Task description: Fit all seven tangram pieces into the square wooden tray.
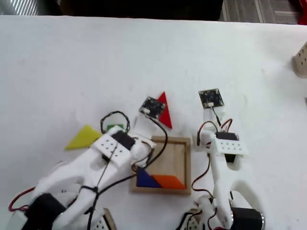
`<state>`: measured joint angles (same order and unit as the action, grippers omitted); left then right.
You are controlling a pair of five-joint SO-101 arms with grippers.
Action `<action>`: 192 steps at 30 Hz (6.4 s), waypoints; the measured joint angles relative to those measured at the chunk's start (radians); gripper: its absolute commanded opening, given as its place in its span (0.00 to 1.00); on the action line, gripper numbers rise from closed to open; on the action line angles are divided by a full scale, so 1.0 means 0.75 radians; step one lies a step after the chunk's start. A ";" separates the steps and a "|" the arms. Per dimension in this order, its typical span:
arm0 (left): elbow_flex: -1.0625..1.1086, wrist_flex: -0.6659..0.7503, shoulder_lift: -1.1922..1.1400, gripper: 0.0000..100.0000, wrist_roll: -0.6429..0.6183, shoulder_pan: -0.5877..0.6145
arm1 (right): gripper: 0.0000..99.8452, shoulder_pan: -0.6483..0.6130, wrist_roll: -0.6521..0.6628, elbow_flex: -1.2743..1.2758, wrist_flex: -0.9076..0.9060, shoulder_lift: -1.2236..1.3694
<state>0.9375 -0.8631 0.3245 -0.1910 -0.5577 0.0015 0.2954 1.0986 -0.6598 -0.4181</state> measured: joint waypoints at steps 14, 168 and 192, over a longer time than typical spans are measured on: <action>0.252 0.115 0.313 0.02 0.000 -0.329 | 0.12 0.000 0.000 0.000 0.000 0.000; -0.423 -0.215 -0.503 0.02 0.155 0.477 | 0.12 0.000 0.006 0.000 -0.025 0.000; -0.129 -0.215 0.198 0.02 0.055 0.176 | 0.12 0.012 0.006 -0.020 -0.049 0.000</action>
<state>0.8408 -1.0242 0.4733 -0.1496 -0.4258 0.0107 0.3000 1.0833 -0.6966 -0.4181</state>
